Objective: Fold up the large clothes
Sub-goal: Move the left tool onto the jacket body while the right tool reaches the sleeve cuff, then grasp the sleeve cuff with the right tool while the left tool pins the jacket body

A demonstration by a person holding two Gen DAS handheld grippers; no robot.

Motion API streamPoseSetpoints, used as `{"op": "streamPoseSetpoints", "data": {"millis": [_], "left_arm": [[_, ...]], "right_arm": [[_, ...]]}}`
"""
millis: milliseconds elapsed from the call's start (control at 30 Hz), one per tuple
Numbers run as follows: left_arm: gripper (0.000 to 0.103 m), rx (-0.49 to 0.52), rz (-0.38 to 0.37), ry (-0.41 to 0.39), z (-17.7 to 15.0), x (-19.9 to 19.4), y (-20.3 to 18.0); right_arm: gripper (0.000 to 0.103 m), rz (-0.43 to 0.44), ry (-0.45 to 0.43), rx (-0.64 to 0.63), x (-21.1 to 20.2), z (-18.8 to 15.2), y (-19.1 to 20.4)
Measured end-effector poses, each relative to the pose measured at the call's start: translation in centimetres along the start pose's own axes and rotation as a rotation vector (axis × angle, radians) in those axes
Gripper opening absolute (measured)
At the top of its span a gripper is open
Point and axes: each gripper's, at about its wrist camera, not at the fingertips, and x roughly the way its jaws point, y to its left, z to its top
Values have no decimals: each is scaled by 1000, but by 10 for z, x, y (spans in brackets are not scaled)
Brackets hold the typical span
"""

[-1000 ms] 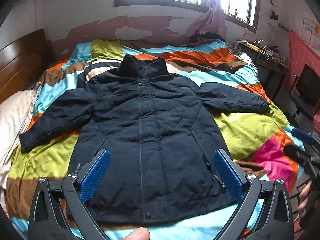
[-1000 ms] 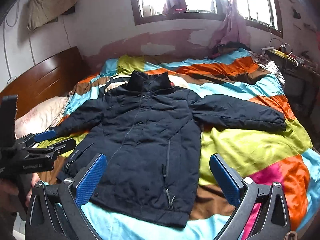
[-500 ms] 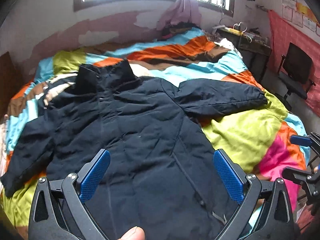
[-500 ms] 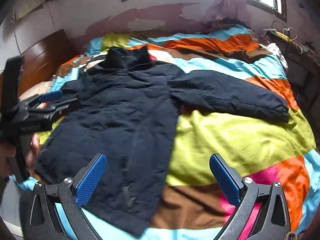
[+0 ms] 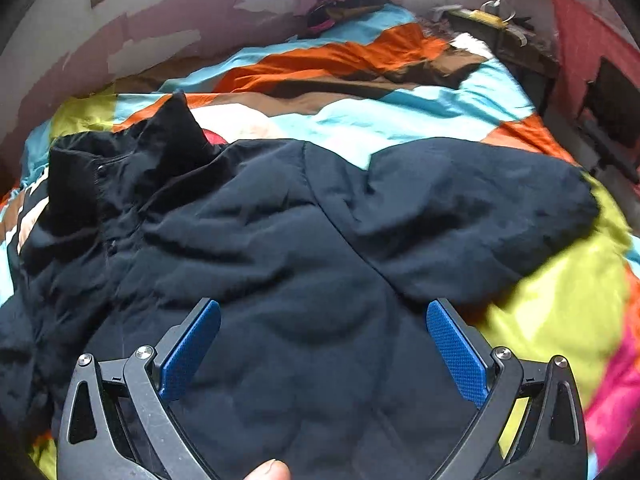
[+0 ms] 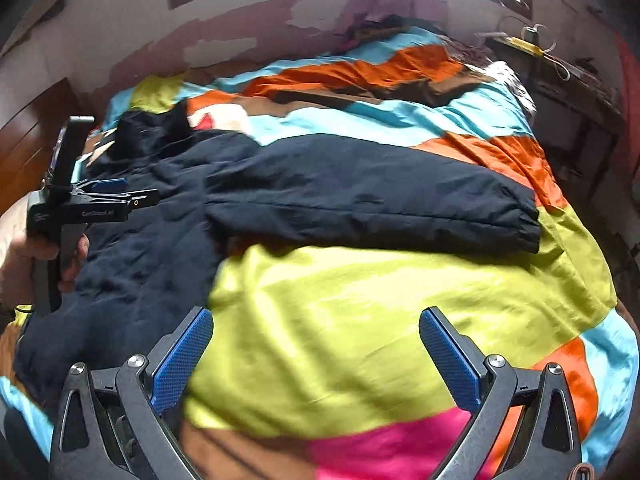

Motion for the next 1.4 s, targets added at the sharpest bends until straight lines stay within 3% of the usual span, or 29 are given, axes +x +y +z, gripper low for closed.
{"op": "streamPoseSetpoints", "data": {"millis": [200, 300, 433, 567, 867, 1133, 1167, 1233, 1300, 1367, 1400], "left_arm": [[101, -7, -32, 3, 21, 40, 3], [97, 24, -11, -2, 29, 52, -2], [53, 4, -46, 43, 38, 72, 0], [23, 0, -77, 77, 36, 85, 2], [22, 22, -75, 112, 28, 107, 0], [22, 22, -85, 104, 27, 110, 0], [22, 20, -86, 104, 26, 109, 1], [22, 14, -86, 103, 26, 110, 2], [22, 9, -85, 101, 24, 111, 2], [22, 5, -86, 97, 22, 111, 3], [22, 2, -87, 95, 21, 112, 3]], "right_arm": [[103, -28, -12, 11, 28, 21, -35], [103, -16, -29, 36, 40, 32, -51], [103, -2, -38, 112, 52, 39, -81], [103, 38, -51, 238, 55, 37, -123], [103, 121, -96, 607, 57, 13, -241], [101, 249, -56, 736, 105, 17, -265], [98, 255, -63, 746, 110, 19, -267], [78, 266, -109, 796, 119, 23, -276], [33, 282, -143, 863, 123, 24, -283], [16, 344, -200, 884, 114, 36, -279], [15, 339, -236, 844, 102, 47, -271]]}}
